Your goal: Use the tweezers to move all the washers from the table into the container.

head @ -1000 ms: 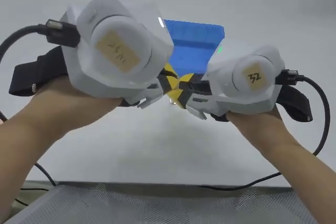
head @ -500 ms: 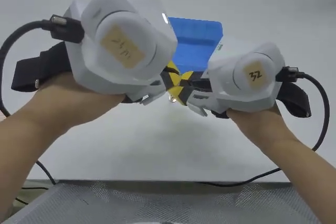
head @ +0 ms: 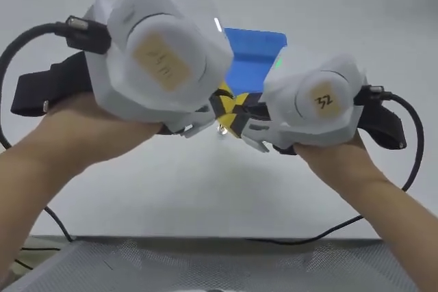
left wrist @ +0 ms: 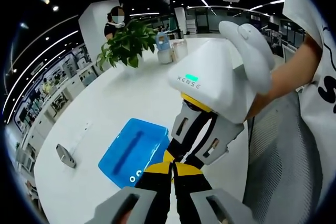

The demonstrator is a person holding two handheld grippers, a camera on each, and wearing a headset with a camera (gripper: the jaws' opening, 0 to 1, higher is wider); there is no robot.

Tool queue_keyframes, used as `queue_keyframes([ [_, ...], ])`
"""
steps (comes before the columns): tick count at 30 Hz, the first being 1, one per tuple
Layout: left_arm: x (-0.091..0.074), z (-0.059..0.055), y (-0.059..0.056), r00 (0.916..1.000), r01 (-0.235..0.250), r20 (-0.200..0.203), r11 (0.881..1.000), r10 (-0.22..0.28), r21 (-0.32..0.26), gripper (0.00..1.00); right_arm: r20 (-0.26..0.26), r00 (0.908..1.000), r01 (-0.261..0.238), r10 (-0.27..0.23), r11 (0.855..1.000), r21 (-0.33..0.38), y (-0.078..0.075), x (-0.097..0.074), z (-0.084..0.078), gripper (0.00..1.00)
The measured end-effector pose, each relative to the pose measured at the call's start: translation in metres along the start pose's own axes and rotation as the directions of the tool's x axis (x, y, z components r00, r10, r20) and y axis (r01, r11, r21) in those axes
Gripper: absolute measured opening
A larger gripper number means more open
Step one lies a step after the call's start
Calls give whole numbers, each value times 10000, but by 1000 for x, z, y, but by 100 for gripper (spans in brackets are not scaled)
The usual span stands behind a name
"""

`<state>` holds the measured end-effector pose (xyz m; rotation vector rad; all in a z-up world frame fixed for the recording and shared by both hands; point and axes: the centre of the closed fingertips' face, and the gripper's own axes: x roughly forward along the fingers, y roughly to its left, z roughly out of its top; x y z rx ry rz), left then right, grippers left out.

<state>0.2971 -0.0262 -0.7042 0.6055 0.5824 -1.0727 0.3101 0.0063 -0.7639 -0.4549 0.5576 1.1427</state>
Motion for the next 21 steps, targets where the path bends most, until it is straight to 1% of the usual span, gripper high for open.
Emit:
queue_keyframes([
  [5, -6, 8, 1, 9999, -92, 89, 9998, 90, 167, 0, 88, 10000, 37, -36, 9999, -105, -1, -6, 7, 3],
  [16, -15, 17, 5, 9996, -221, 181, 9990, 214, 401, 0, 247, 9997, 97, -89, 9994, -327, -3, -13, 20, 3],
  [21, -18, 22, 9, 9992, -328, 261, 9983, 316, 487, 0, 346, 9992, 222, -207, 9988, -445, -7, -16, 26, 3],
])
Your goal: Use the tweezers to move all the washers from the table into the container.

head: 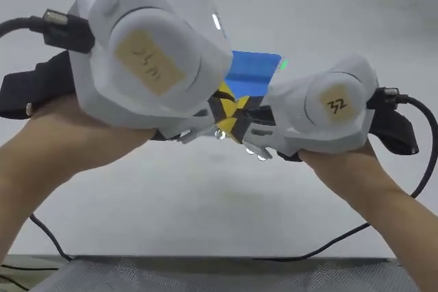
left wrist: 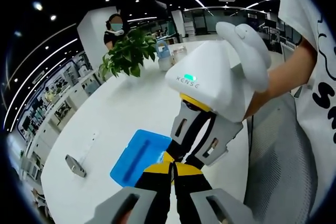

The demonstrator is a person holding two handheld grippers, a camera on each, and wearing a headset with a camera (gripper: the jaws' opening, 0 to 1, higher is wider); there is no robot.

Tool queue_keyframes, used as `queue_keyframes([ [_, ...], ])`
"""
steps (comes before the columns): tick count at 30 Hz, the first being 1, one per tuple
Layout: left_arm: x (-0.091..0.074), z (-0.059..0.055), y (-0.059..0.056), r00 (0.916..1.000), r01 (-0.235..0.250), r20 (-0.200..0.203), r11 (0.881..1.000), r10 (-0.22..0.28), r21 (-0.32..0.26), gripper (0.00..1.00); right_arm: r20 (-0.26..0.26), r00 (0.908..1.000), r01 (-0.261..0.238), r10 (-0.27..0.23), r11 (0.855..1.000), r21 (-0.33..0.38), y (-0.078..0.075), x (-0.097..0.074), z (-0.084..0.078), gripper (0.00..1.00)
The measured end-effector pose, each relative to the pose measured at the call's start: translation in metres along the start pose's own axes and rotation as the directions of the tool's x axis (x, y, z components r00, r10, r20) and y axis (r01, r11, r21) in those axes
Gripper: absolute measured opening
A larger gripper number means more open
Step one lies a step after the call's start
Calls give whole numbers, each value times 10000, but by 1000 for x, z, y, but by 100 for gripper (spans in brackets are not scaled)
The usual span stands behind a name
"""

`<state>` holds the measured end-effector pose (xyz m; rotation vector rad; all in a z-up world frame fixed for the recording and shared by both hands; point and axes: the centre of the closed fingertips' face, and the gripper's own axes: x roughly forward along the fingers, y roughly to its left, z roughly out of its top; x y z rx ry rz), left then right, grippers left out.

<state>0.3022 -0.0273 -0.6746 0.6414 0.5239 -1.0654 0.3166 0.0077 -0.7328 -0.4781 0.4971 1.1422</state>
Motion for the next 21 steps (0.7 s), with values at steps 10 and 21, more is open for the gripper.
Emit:
queue_keyframes([
  [10, -1, 9, 12, 9997, -215, 117, 9994, 212, 259, 0, 258, 9993, 283, -279, 9995, -147, -13, -3, 12, 3],
  [21, -1, 18, 26, 9988, -442, 243, 9979, 431, 467, 0, 466, 9973, 588, -575, 9978, -291, -30, -3, 21, 3],
])
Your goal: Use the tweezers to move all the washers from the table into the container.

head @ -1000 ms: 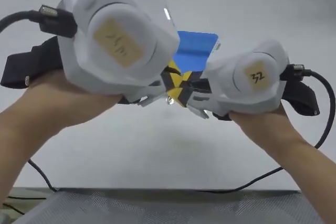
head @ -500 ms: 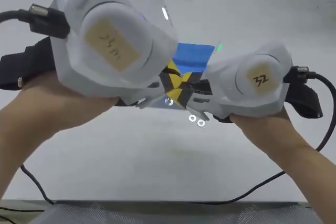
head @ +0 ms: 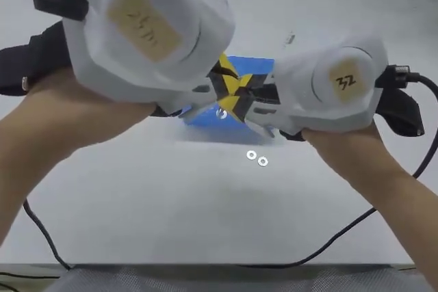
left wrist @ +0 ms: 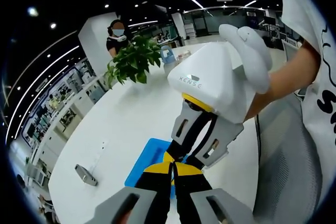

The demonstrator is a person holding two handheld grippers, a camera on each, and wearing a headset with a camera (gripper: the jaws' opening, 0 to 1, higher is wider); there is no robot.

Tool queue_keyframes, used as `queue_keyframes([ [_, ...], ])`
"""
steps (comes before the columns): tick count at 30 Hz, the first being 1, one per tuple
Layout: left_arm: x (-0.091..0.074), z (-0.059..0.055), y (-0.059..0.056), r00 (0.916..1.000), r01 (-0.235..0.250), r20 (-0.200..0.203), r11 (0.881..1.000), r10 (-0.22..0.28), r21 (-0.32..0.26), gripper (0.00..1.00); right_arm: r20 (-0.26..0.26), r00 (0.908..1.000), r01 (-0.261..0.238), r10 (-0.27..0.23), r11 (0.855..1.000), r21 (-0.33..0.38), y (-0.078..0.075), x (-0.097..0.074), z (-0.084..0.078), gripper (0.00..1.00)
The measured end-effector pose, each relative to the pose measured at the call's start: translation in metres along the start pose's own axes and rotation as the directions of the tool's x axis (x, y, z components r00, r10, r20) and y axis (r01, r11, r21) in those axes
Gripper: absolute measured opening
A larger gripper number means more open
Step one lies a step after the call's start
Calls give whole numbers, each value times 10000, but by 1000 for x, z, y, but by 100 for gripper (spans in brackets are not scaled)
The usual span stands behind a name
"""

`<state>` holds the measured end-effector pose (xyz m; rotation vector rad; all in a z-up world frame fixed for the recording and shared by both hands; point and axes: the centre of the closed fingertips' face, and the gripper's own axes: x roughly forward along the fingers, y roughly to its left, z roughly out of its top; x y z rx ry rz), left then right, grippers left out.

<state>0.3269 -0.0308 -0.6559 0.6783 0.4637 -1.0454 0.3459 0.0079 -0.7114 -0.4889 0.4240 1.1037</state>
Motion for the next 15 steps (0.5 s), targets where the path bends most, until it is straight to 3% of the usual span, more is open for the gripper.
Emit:
queue_keyframes([
  [8, 8, -3, 12, 9999, -139, -49, 9999, 140, 50, 0, 8, 9997, 242, -242, 9996, -173, -12, 9, -1, 3],
  [15, 19, -13, 18, 9998, -148, -109, 9997, 146, -196, 0, -108, 9992, 387, -389, 9991, -192, -18, 17, -9, 3],
])
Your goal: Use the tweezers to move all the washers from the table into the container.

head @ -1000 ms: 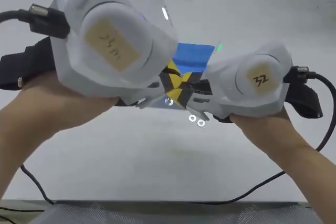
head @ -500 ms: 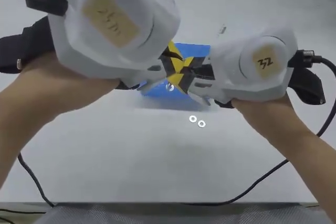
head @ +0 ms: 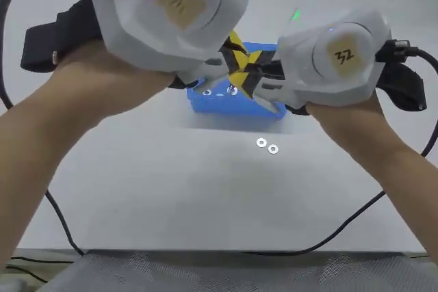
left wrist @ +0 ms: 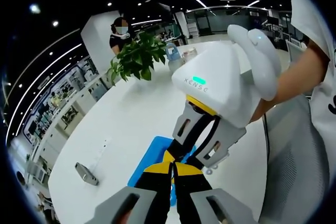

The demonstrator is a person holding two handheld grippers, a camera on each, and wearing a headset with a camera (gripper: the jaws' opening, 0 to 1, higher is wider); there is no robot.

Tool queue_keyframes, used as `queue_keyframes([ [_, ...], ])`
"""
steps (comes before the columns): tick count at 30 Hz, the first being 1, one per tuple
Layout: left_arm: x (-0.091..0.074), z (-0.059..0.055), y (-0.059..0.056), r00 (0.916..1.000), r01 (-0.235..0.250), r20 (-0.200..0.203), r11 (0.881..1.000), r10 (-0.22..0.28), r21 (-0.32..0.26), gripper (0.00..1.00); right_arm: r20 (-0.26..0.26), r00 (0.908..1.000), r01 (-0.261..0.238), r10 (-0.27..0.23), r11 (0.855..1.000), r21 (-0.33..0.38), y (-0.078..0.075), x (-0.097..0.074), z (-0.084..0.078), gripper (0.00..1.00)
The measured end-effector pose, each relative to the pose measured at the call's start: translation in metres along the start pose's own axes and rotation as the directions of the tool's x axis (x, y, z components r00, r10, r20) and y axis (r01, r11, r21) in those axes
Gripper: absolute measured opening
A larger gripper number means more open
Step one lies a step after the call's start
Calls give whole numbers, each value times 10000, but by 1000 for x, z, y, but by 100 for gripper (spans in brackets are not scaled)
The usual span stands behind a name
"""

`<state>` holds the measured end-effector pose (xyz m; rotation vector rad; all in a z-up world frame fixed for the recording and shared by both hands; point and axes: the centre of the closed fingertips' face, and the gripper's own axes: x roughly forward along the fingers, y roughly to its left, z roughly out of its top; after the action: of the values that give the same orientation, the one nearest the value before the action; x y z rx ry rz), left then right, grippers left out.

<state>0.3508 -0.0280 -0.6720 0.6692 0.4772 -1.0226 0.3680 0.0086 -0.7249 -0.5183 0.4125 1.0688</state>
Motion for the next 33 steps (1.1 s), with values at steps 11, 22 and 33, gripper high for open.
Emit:
queue_keyframes([
  [11, 15, -14, 4, 9995, 149, -258, 9997, -154, -214, 0, 0, 10000, 18, -18, 9992, 391, -4, 16, -15, 3],
  [22, 30, -30, 4, 9985, 301, -444, 9982, -323, -510, 0, -263, 9995, -172, 189, 9980, 607, -3, 27, -30, 3],
  [33, 32, -35, 3, 9980, 323, -517, 9972, -358, -671, 0, -356, 9990, -229, 258, 9965, 808, -5, 35, -39, 3],
])
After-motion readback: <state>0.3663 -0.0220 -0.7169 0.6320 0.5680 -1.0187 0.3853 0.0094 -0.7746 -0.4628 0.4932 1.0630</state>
